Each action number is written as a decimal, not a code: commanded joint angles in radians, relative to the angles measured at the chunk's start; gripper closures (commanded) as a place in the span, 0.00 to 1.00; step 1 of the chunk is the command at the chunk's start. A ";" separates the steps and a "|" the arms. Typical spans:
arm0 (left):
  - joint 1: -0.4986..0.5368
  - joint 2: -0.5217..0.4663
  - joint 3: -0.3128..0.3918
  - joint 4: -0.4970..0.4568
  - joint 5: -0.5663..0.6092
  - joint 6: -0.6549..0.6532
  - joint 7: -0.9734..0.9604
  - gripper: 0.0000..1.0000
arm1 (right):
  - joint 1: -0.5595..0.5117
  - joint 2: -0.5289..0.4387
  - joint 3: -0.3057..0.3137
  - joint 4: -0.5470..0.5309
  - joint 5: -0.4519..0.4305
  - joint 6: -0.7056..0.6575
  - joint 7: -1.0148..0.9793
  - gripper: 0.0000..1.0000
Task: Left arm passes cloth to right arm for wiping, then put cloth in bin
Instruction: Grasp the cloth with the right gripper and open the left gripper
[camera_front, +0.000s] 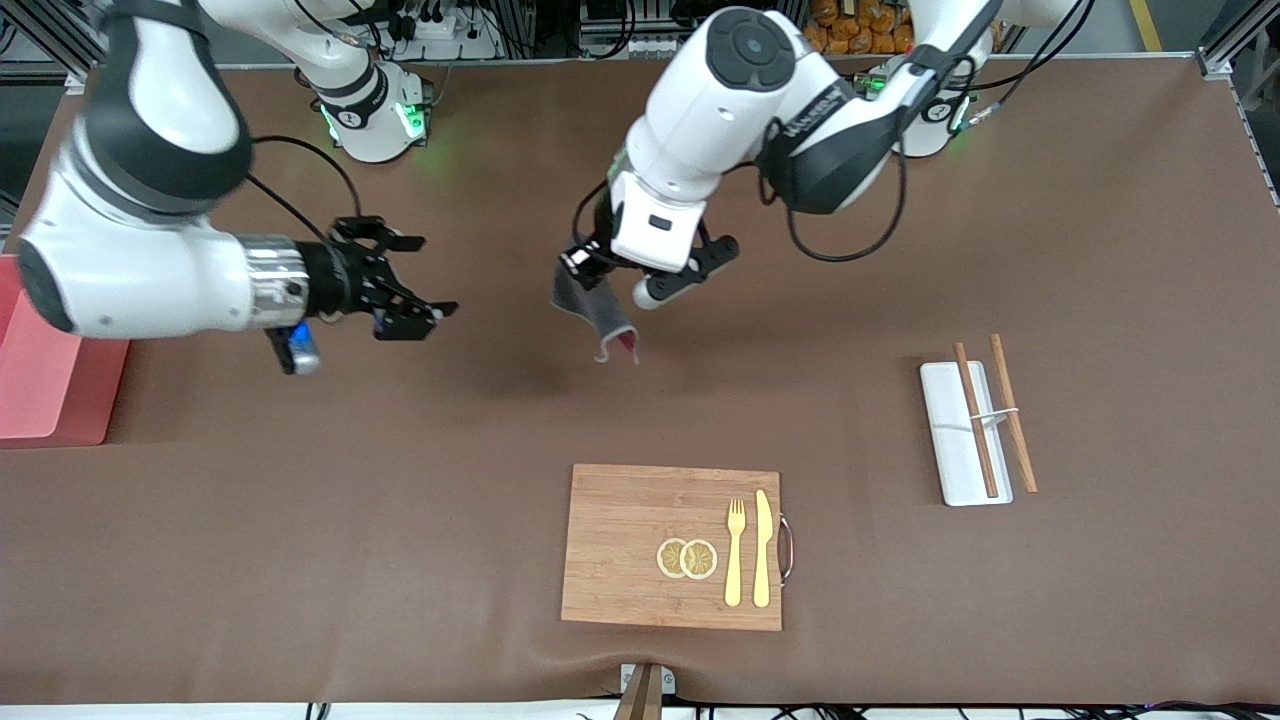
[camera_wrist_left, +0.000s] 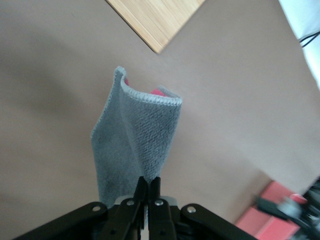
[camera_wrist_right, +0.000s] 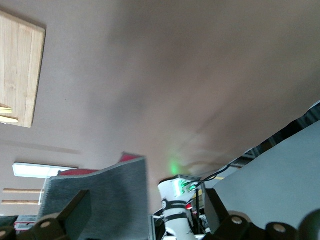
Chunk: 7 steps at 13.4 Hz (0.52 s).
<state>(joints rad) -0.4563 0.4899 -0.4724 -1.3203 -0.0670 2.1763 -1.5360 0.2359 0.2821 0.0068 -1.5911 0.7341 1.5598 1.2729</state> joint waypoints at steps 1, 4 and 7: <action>-0.044 0.056 0.011 0.046 -0.011 0.118 -0.146 1.00 | 0.039 0.051 -0.010 0.014 0.092 0.052 0.063 0.00; -0.067 0.098 0.009 0.046 -0.013 0.244 -0.249 1.00 | 0.060 0.060 -0.010 -0.009 0.097 0.049 0.060 0.00; -0.071 0.116 0.009 0.046 -0.013 0.277 -0.263 1.00 | 0.054 0.058 -0.010 -0.029 0.096 0.036 0.048 0.00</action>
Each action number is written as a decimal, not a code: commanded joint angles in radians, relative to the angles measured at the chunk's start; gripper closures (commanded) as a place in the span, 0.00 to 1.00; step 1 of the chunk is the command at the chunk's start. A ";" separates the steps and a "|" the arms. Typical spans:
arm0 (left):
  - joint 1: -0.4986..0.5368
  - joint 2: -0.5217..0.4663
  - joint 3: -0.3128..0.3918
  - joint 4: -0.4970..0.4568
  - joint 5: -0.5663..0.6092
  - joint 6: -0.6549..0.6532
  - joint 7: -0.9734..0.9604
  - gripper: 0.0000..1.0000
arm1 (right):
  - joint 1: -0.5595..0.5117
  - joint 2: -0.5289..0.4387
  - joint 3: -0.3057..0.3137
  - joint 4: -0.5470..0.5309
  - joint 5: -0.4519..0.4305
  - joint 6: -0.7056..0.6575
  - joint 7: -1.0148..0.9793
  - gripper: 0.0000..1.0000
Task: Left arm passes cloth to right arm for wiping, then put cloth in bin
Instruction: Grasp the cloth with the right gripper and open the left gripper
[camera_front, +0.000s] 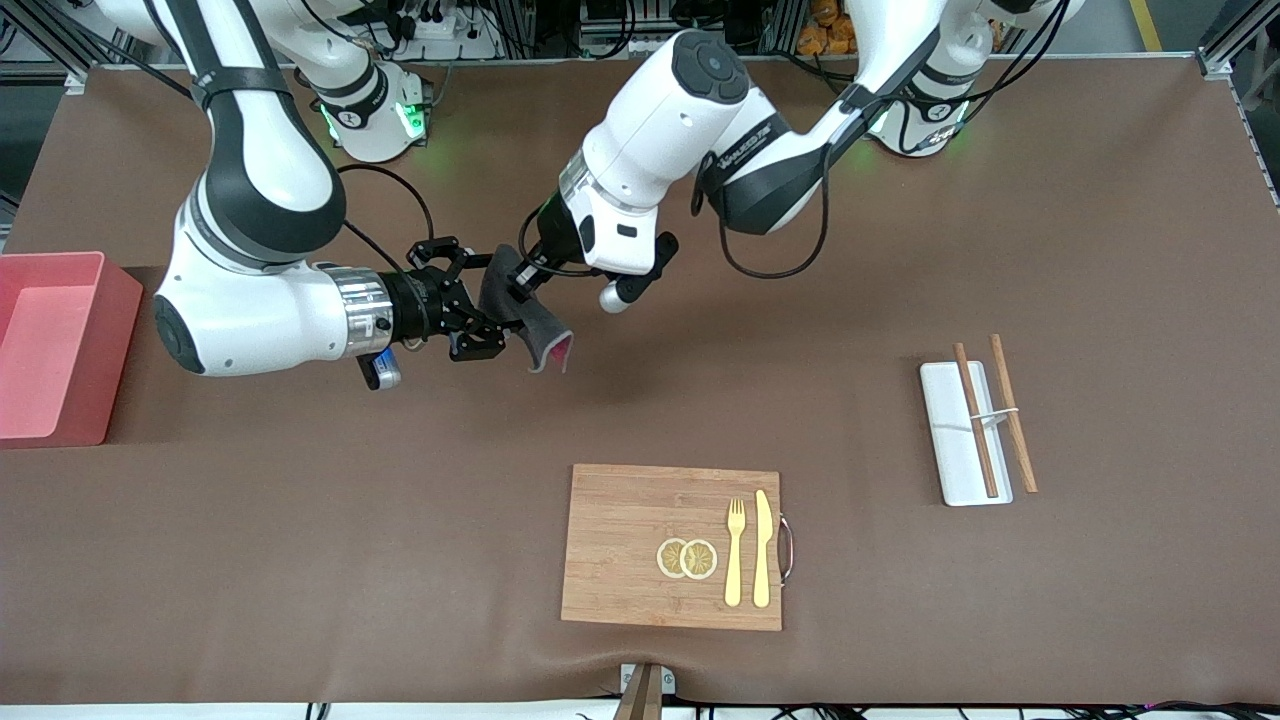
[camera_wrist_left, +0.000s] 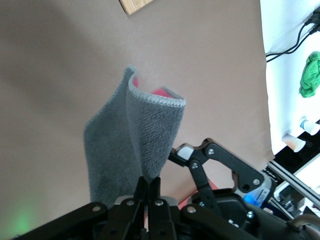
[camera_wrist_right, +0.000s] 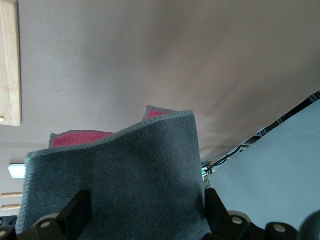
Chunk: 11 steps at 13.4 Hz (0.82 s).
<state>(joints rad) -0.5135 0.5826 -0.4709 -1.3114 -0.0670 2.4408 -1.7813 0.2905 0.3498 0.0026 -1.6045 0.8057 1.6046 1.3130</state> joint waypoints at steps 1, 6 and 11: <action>-0.013 0.023 0.008 0.037 -0.013 0.012 -0.018 1.00 | 0.004 -0.008 -0.006 -0.015 0.024 -0.003 0.005 0.12; -0.008 0.022 0.008 0.037 -0.013 0.012 -0.018 1.00 | 0.019 0.002 -0.006 -0.014 0.023 0.001 0.005 1.00; -0.002 0.019 0.008 0.037 -0.013 0.012 -0.016 1.00 | 0.019 0.002 -0.007 -0.002 -0.055 0.003 -0.058 1.00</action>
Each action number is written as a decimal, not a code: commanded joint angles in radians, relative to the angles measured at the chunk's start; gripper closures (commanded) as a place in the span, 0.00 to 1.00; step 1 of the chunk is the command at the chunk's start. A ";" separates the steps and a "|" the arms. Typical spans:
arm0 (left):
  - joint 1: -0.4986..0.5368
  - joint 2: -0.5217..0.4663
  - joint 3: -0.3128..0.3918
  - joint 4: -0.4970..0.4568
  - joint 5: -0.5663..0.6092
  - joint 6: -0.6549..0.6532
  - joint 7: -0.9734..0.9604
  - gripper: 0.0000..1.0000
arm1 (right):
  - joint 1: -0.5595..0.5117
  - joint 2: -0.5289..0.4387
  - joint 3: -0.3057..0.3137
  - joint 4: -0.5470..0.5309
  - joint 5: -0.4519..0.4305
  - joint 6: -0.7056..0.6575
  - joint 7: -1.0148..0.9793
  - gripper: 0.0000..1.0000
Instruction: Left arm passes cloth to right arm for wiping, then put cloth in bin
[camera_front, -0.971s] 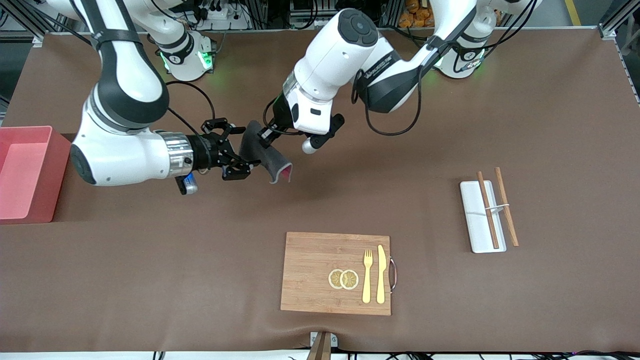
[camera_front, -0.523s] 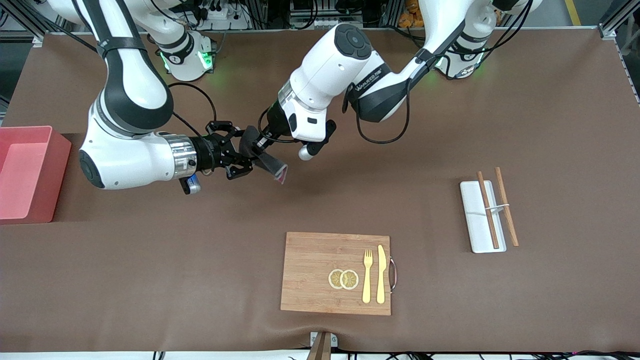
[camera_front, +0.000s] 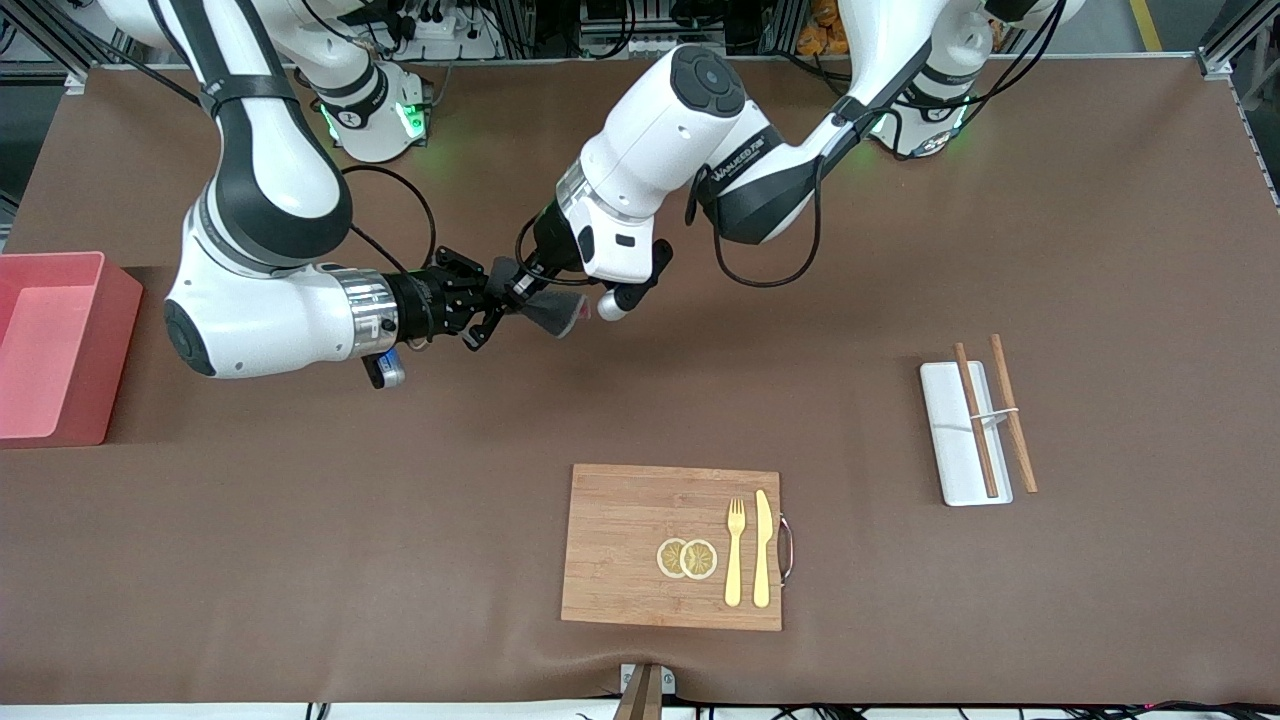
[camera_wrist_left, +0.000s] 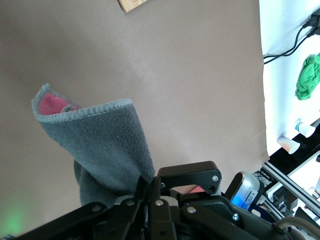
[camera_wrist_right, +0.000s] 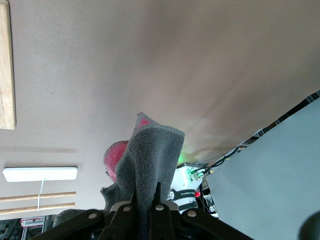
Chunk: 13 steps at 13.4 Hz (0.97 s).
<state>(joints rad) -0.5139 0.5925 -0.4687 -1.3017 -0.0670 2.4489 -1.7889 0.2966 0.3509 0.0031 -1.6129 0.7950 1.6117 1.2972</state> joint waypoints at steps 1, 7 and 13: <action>0.000 0.009 0.005 0.027 -0.013 0.004 -0.009 1.00 | 0.010 0.000 -0.008 0.008 -0.056 -0.003 -0.077 1.00; 0.058 -0.092 0.019 0.018 0.091 -0.236 0.031 0.00 | 0.033 0.063 -0.009 0.007 -0.264 0.164 -0.329 1.00; 0.236 -0.256 0.021 0.010 0.098 -0.571 0.475 0.00 | 0.035 0.175 -0.011 -0.033 -0.489 0.371 -0.521 1.00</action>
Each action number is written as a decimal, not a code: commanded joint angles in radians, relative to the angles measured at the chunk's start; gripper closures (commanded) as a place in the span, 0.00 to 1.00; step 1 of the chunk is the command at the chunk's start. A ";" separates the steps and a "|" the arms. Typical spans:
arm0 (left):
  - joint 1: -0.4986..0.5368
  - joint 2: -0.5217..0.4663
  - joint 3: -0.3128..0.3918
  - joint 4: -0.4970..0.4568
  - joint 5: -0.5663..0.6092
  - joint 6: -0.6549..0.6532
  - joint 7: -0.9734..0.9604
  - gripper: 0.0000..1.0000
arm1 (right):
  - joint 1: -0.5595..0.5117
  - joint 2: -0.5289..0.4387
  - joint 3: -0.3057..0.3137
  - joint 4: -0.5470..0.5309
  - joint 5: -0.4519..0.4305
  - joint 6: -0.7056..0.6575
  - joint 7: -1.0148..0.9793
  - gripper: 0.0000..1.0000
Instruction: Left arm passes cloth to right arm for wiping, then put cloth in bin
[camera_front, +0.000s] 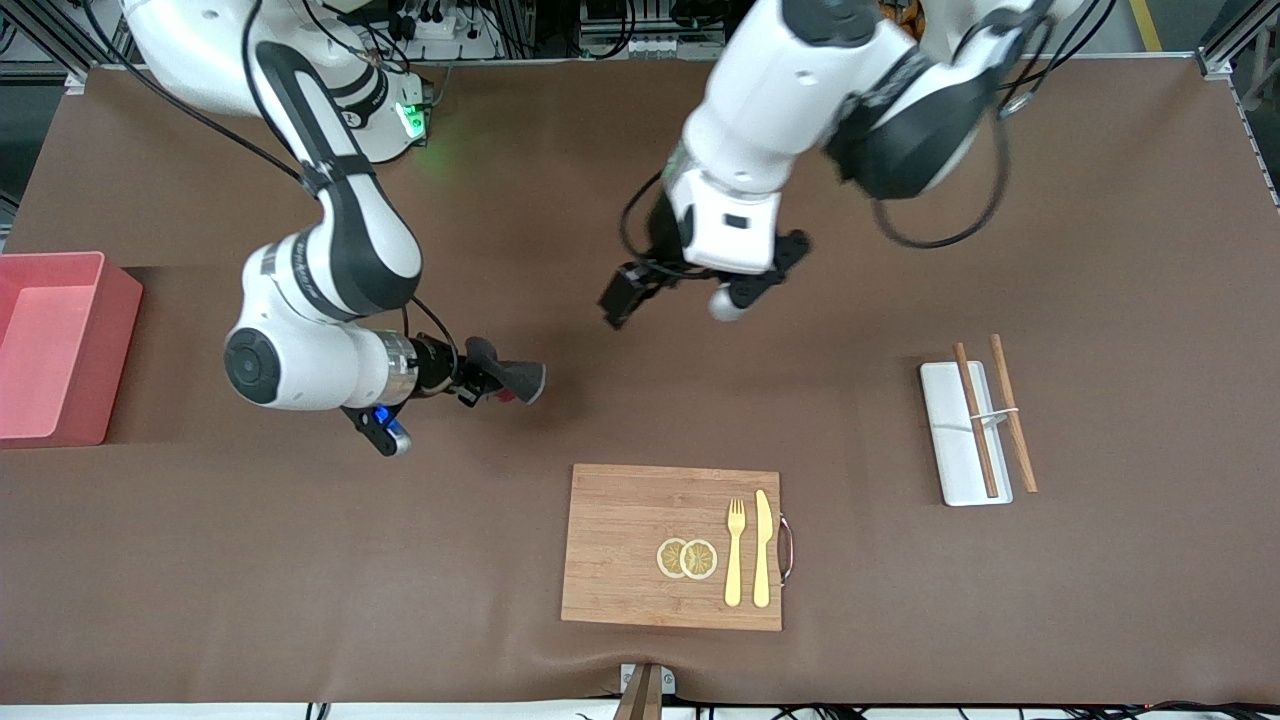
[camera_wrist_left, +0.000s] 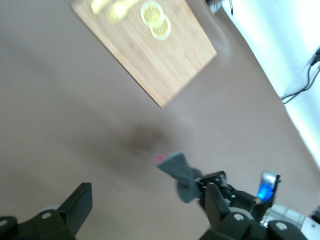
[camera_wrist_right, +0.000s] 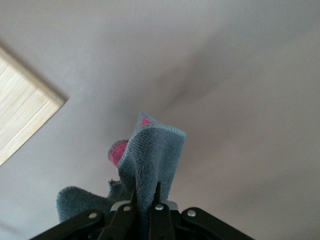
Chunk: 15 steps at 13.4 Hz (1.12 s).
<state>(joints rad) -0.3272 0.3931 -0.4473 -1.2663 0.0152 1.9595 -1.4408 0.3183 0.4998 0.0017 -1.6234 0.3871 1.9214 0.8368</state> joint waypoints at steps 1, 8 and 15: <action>0.089 -0.081 -0.001 -0.027 0.015 -0.130 0.228 0.00 | 0.004 0.043 -0.008 -0.051 -0.135 0.121 -0.102 1.00; 0.324 -0.143 -0.004 -0.036 0.046 -0.350 0.779 0.00 | -0.200 0.109 -0.012 -0.130 -0.332 0.311 -0.460 1.00; 0.398 -0.166 0.001 -0.065 0.121 -0.392 0.934 0.00 | -0.530 0.108 -0.014 -0.099 -0.378 0.311 -1.169 1.00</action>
<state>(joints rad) 0.0555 0.2719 -0.4410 -1.2944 0.0833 1.5715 -0.5728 -0.1312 0.6156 -0.0357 -1.7420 0.0489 2.2340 -0.1849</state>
